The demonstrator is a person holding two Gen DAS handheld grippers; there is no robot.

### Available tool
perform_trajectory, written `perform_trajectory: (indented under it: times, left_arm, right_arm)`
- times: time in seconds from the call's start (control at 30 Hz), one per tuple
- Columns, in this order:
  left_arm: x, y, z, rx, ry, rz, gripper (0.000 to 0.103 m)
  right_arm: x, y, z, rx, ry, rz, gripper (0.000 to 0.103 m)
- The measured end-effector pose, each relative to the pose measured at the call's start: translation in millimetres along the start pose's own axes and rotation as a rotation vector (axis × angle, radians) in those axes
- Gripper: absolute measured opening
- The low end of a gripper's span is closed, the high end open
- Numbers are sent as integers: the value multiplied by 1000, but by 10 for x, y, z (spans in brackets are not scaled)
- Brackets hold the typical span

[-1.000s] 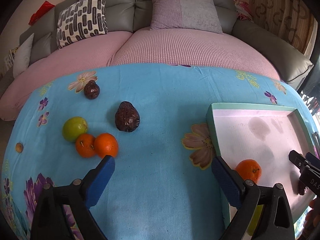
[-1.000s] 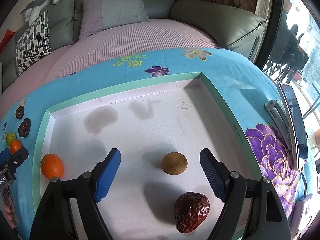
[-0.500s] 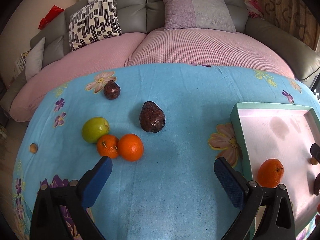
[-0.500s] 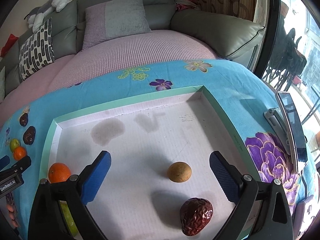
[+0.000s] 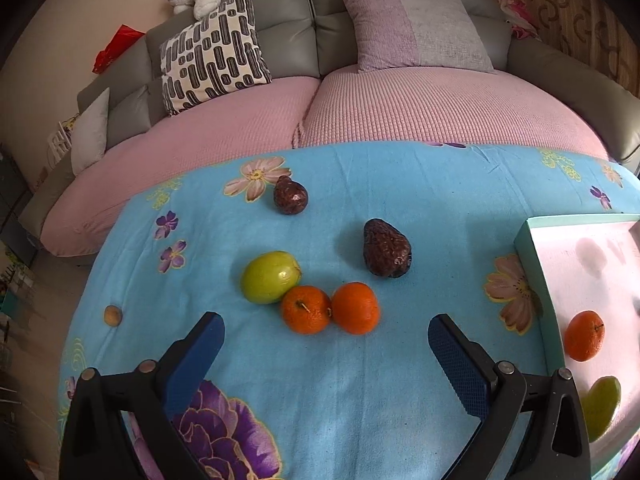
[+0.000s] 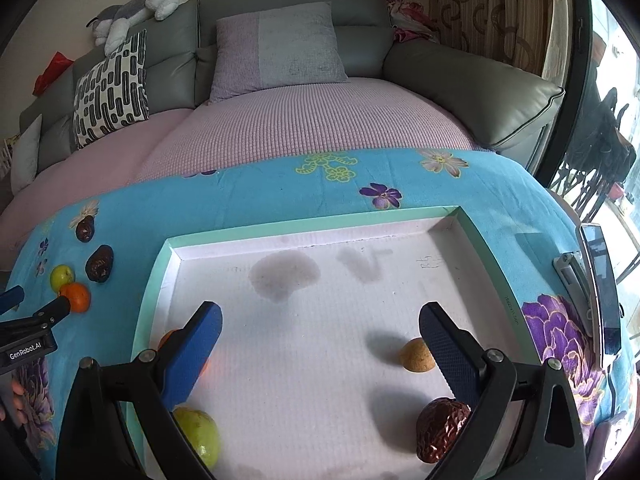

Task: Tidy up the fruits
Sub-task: 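Withdraw both open tools from the tray toward the remaining fruits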

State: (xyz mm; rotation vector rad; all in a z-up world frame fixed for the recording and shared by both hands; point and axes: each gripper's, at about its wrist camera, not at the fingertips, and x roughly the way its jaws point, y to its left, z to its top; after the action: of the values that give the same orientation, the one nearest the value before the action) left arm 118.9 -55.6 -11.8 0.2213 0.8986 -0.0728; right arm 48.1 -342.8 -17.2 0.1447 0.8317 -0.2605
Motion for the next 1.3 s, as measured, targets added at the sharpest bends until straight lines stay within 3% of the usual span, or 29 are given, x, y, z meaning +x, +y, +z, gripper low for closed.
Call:
perform_trajectory:
  times: [0.43,0.7,0.87,1.07,1.2,1.3]
  left_arm:
    - [131,1103,-153,-259,20,67,103]
    - [127,1627,-245,-451,3,-2,103]
    - [147,1765,-267,-469,-4,41,103]
    - [151,1753,-217,-467,-31,20,103]
    - [227,1628,-140,-479,-27,-39,102]
    - [293,1536,-92,-485,-15,-67,97]
  right_arm:
    - [-3,619,-2,-152,-9,114,99]
    - [6,1194,-21,-213,-21,265,99]
    - [30,1484,-34,-258,-9,299,99]
    - [96,1719,77,-275,3,322,99]
    - [142,1895,180,-324,-14,314,98]
    - [236,1994,241,-345,-11,317,88]
